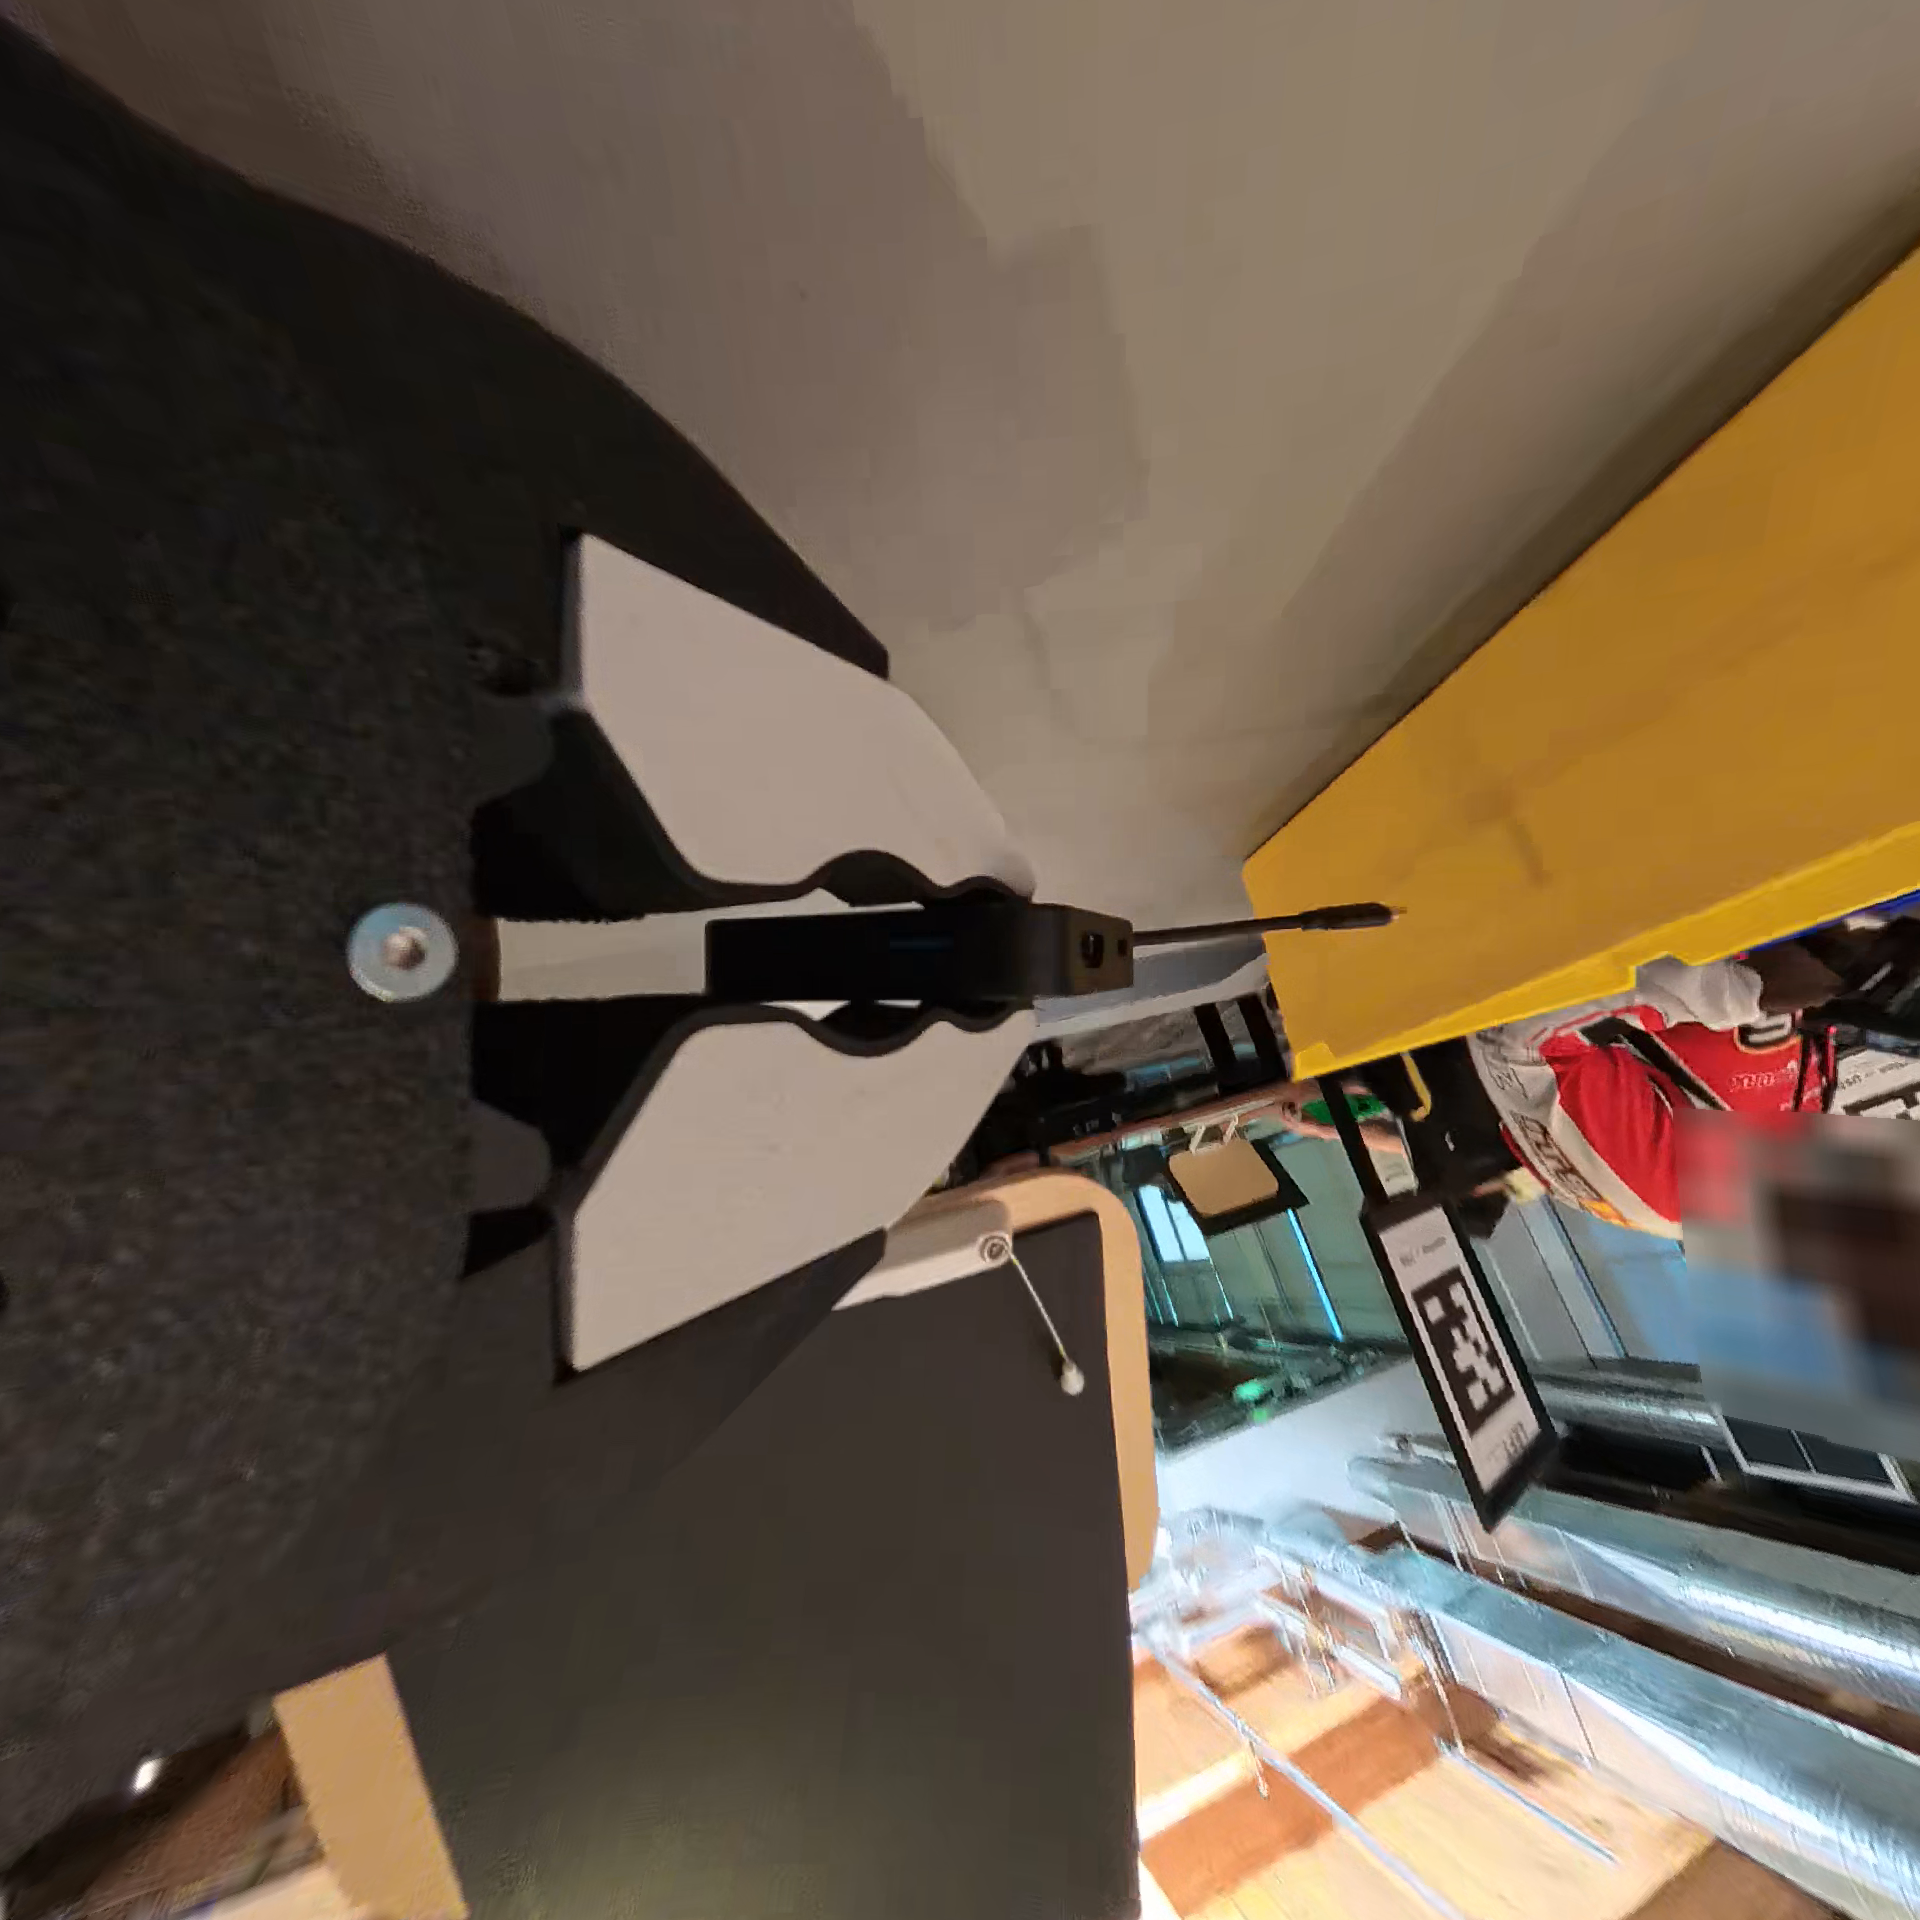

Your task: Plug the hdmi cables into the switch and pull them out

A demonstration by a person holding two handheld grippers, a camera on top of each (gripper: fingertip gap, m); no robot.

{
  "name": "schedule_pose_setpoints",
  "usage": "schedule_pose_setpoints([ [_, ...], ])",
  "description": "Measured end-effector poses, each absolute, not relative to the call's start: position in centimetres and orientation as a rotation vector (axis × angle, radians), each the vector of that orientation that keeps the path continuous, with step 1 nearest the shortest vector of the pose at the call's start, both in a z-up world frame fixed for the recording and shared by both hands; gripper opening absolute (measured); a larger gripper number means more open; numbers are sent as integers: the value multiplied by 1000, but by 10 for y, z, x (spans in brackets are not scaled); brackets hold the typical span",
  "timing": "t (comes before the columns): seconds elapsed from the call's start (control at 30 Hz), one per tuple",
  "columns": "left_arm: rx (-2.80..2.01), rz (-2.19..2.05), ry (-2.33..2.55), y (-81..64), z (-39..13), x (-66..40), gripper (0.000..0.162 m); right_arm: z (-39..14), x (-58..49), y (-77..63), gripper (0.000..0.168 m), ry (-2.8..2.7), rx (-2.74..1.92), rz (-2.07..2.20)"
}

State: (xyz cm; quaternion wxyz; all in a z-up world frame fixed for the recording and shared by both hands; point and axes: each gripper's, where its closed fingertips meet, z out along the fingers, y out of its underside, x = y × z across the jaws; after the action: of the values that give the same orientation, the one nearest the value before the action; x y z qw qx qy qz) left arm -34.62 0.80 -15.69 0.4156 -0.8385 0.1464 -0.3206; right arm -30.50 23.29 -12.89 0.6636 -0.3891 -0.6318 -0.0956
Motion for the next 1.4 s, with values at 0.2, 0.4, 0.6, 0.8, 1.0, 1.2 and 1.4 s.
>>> schedule_pose_setpoints([
  [0.2, -2113, -840, 179, 24, -165, -384, 39, -142, -305, 216, 13, -1458, -752, -244],
  [0.4, -2194, -697, 265, 35, -182, -397, 39, -139, -315, 194, 13, -1464, -670, -212],
  [0.6, -2146, -753, 343, 46, -176, -391, 40, -131, -306, 215, 13, -1396, -802, -145],
  [0.8, -1988, -947, 441, 53, -145, -385, 41, -137, -311, 212, 13, -1433, -793, -144],
  [1.0, -1982, -788, 730, 55, -128, -427, 42, -138, -310, 213, 13, -1433, -808, -130],
  [1.2, -2121, -219, 996, 135, -89, -531, 42, -142, -312, 207, 13, -1465, -791, -132],
  [1.4, -2521, 167, 1409, 144, -146, -591, 39, -143, -311, 208, 13, -1466, -794, -138],
])
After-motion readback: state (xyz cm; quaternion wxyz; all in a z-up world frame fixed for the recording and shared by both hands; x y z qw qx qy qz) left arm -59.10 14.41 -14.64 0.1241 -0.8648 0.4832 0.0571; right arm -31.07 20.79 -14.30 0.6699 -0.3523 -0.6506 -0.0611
